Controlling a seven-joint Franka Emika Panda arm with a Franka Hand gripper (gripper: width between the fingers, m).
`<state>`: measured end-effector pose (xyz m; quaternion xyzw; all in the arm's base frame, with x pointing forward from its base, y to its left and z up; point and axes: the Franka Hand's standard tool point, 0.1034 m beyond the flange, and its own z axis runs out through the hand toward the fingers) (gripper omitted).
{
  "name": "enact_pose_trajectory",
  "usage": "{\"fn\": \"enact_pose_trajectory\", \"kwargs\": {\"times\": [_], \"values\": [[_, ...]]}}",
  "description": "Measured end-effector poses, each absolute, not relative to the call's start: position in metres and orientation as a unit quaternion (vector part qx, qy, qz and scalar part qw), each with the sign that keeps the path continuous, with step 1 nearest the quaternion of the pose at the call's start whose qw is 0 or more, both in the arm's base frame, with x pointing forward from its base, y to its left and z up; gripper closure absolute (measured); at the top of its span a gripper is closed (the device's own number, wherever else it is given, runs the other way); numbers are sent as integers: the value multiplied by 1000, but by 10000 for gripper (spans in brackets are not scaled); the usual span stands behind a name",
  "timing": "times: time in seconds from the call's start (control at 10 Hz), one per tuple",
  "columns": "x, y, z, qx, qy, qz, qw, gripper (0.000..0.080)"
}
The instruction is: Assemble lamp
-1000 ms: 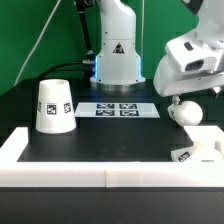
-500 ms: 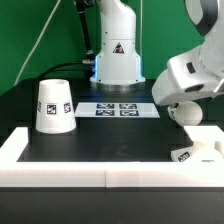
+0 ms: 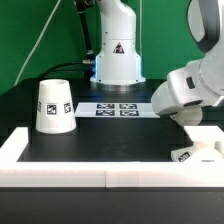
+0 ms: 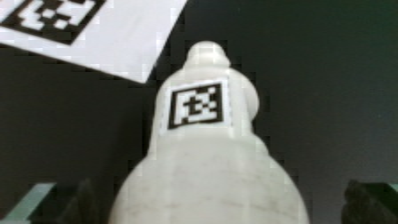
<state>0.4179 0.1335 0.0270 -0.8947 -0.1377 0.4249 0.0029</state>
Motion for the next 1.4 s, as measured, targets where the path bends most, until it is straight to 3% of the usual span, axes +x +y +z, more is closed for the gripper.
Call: {"fn": "enact_pose_trajectory", "kwargs": {"times": [0.6,0.7,1.0,1.2,1.4], "values": [[410,132,11,-901,-137,411,5,101],[411,132,11,-901,-137,411,5,212],[412,131,12,-901,-142,411,8,225],[415,128,26,-894,-144,423,12,225],[425,125,60,-886,-144,440,14,225]]}}
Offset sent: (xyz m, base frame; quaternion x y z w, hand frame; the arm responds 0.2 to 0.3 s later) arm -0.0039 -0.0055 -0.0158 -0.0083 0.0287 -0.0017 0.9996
